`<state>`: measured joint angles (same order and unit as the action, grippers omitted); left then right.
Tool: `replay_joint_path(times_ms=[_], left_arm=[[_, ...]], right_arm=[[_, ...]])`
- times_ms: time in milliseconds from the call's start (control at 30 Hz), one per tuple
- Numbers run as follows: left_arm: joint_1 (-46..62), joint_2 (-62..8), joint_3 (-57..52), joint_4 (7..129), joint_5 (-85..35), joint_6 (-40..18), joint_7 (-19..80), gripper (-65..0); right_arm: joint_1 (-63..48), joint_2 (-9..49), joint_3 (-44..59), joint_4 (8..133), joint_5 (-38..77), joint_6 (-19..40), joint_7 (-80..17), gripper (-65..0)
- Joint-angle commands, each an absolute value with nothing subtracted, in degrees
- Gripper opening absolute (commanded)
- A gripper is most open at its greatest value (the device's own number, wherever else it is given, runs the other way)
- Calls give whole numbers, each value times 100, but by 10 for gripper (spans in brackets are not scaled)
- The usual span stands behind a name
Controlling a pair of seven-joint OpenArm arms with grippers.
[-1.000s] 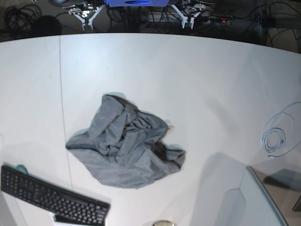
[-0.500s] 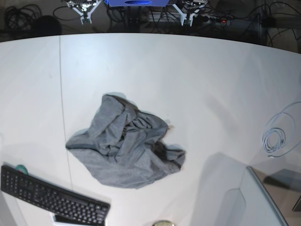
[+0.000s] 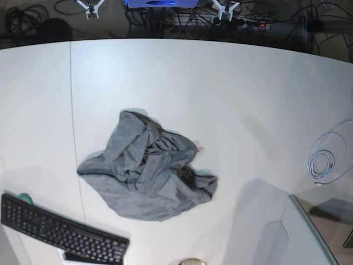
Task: Layout the t-shirt on the table in an organized manner, then fold the t-shirt properly
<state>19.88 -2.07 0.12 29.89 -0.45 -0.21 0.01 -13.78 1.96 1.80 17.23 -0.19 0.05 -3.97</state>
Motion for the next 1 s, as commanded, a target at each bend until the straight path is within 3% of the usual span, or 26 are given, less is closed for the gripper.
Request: replay_joint_path(times_ms=[0, 333, 600, 833, 967], left_arm=[[2246, -347, 13, 3292, -40, -4, -40, -650], [4312, -936, -40, 6413, -40, -4, -48, -650], [5525, -1226, -66, 9490, -57, 4, -40, -650], [4664, -989, 13, 10598, -48, 13, 31, -650], [3767, -497, -66, 10580, -48, 13, 725, -650]], right_arm=[[-1745, 163, 365, 2079, 13, 22, -444, -650], [-4470, -66, 1358, 6774, 13, 22, -1042, -650], [-5464, -418, 1420, 9279, 4, 31, -1042, -650], [-5077, -382, 1411, 10369, -22, 48, -1121, -650], [-4312, 101, 1358, 10747, -4, 66, -2018, -650]])
